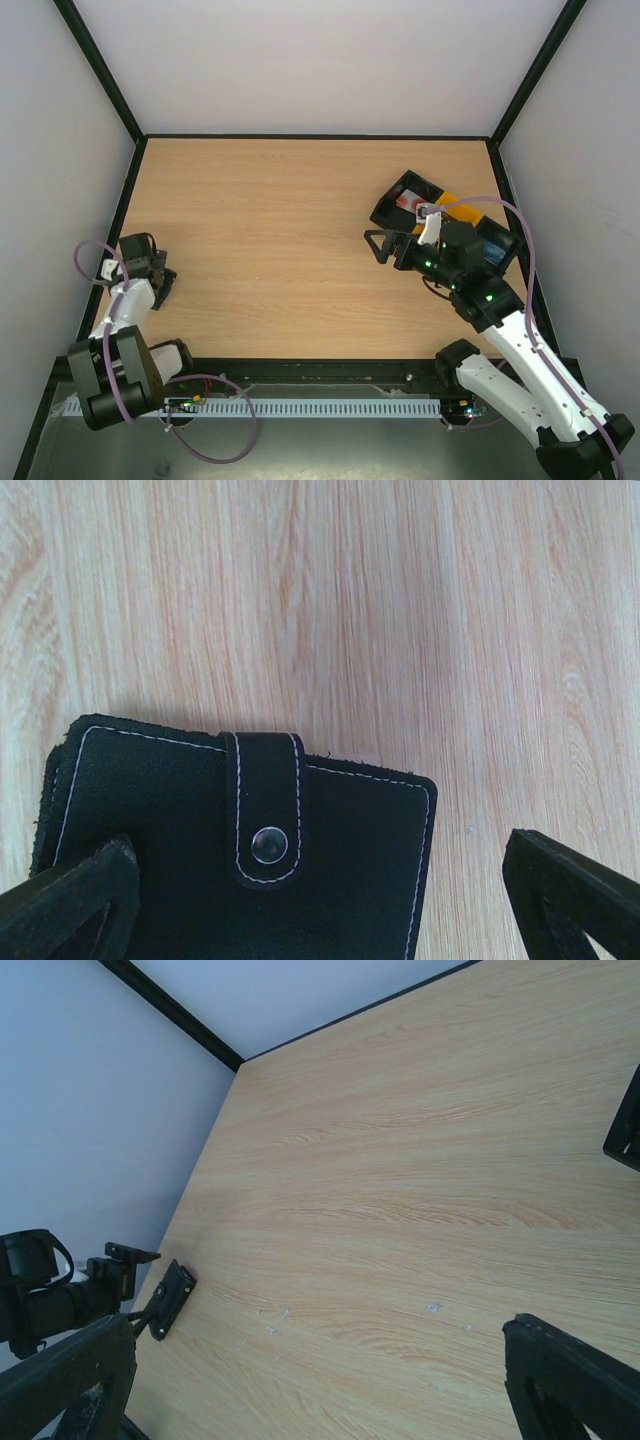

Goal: Take the credit cards out of the card holder

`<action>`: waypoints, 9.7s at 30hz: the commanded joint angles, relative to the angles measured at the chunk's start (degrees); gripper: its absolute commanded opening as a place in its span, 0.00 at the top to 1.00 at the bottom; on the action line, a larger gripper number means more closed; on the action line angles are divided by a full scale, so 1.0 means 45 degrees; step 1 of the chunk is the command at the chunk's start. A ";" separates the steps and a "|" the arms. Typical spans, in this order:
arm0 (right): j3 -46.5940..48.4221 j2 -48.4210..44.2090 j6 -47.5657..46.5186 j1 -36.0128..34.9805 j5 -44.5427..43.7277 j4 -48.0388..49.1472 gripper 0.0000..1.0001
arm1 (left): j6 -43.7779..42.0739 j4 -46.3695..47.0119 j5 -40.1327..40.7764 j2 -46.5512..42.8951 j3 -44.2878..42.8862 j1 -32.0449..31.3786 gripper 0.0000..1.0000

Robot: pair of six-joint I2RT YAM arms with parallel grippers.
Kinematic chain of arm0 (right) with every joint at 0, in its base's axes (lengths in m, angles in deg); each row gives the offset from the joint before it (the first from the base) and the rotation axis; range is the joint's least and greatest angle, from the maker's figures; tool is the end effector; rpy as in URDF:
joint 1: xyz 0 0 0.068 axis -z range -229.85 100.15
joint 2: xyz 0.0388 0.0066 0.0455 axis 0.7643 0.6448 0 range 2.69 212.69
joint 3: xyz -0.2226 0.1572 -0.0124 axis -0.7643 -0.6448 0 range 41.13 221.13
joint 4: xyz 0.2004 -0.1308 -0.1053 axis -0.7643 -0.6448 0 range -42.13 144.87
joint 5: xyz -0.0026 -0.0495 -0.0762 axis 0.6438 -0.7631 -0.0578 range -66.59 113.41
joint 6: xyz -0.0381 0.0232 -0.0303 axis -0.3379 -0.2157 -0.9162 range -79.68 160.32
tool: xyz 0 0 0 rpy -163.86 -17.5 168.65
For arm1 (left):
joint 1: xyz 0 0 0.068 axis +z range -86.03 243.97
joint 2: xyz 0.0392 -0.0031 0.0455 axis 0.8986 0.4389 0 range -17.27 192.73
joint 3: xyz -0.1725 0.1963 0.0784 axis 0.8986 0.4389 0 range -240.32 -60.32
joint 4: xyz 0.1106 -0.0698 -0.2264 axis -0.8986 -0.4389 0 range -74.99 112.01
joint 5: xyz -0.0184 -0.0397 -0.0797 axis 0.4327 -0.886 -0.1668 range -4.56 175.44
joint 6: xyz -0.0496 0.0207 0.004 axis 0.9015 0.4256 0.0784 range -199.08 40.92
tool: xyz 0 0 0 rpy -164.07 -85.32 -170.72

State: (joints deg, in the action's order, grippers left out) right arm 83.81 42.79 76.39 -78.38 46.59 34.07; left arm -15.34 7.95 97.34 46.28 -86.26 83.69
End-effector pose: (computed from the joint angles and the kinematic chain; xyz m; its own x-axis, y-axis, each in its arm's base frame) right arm 0.1351 0.0895 0.3212 -0.6741 0.2497 -0.6952 -0.4585 0.5964 0.6588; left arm 0.1865 0.0744 0.1625 0.0774 -0.9044 -0.4195 -0.8617 0.1510 -0.4845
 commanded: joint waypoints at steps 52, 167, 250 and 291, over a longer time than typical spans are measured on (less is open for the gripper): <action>-0.1911 0.0196 0.2118 -0.0065 0.0304 0.1143 0.00 | 0.3444 0.1272 0.0023 -0.0142 -0.1186 -1.4069 0.00; -0.2783 0.8669 0.3864 -0.6900 -0.2262 0.8239 0.98 | -0.3521 0.6016 -0.6266 -0.1360 0.1492 -1.3745 0.43; -0.4216 0.8804 0.4374 -0.7332 -0.3628 0.8713 0.98 | -0.4437 0.3759 -0.3804 0.0535 0.0958 -1.4734 0.97; -0.3341 0.7312 0.4638 -0.7323 -0.4005 0.6953 0.36 | -0.2955 0.4765 -0.6048 -0.2371 0.1031 -1.4734 0.97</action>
State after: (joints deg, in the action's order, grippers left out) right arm 67.17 77.56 97.05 -111.41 28.36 66.27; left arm -29.35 27.03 72.31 35.86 -80.90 17.34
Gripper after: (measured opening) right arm 0.611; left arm 0.028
